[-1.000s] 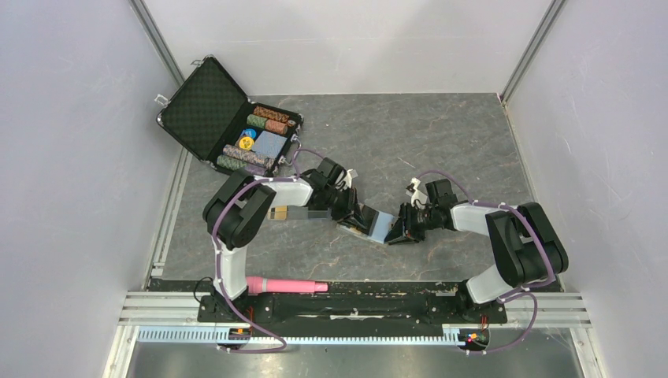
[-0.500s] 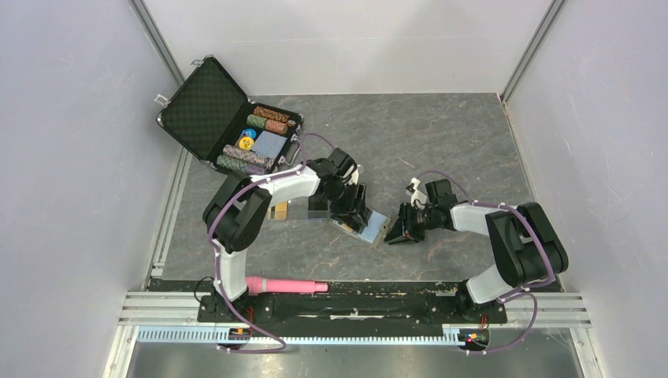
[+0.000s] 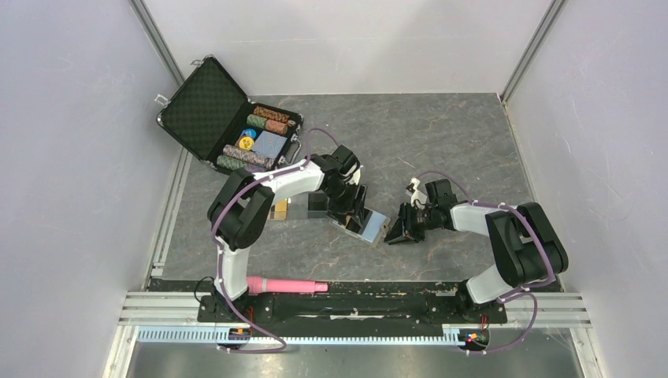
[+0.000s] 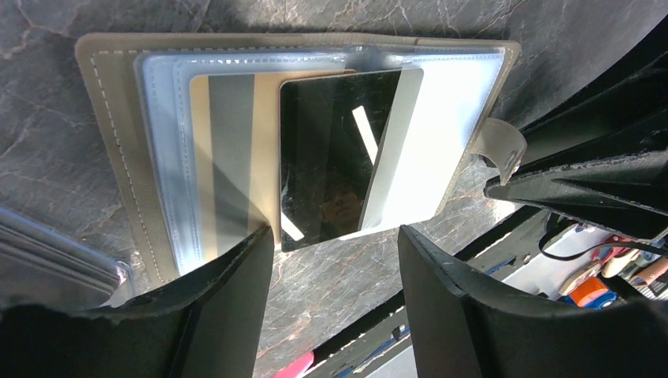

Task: Put the credit cards into the card holder
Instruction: Insert the credit card into the card holder.

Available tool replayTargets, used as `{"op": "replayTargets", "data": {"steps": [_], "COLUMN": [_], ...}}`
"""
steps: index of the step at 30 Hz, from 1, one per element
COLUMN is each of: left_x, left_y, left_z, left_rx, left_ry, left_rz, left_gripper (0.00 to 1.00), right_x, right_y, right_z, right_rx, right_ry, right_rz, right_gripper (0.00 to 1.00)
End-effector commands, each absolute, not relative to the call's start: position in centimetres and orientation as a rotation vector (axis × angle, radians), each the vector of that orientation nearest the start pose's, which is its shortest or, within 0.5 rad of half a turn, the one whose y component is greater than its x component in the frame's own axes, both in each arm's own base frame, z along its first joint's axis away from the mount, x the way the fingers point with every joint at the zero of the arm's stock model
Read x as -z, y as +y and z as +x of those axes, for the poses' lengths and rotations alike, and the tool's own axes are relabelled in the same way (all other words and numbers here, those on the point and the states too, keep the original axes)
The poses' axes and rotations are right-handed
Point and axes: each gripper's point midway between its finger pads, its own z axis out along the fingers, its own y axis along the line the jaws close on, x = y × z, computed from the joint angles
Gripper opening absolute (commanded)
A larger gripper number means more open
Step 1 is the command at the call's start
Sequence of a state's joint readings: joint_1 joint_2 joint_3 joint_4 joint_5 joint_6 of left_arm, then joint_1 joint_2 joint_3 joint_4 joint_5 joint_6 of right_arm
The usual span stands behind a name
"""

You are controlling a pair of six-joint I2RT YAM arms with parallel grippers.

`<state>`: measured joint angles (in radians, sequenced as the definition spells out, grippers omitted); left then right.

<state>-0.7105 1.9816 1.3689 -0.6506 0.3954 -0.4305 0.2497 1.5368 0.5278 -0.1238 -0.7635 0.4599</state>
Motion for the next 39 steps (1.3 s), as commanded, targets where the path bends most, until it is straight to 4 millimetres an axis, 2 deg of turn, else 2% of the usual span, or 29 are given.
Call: {"op": "replayTargets", "data": {"steps": [1, 4, 11, 23, 28, 39], "left_x": [-2.3, -2.3, -2.6, -4.0, -4.3, -6.7], "left_y": [-31.6, -31.8, -33.6, -37.3, -38.1, -39.6], "left_z": [25.8, 26.1, 25.6, 23.5, 23.3, 23.4], "left_rx": [0.649, 0.646, 0.768, 0.933, 0.945, 1.077], "left_ry": [2.926, 2.919, 2.892, 2.844, 2.830, 2.744], "left_rz": [0.597, 0.602, 0.660, 0.807, 0.829, 0.839], "left_gripper": [0.66, 0.66, 0.64, 0.59, 0.60, 0.60], "right_x": [-0.8, -0.8, -0.8, -0.9, -1.0, -1.1], "right_y": [18.6, 18.6, 18.8, 19.2, 19.3, 18.8], "right_z": [20.3, 20.4, 20.8, 21.3, 21.5, 22.4], "right_rx": [-1.170, -1.170, -1.180, -1.186, -1.183, -1.116], "right_ry": [2.755, 2.754, 2.751, 2.742, 2.739, 2.732], "right_rz": [0.027, 0.028, 0.030, 0.032, 0.033, 0.024], "right_gripper": [0.29, 0.29, 0.28, 0.28, 0.28, 0.27]}}
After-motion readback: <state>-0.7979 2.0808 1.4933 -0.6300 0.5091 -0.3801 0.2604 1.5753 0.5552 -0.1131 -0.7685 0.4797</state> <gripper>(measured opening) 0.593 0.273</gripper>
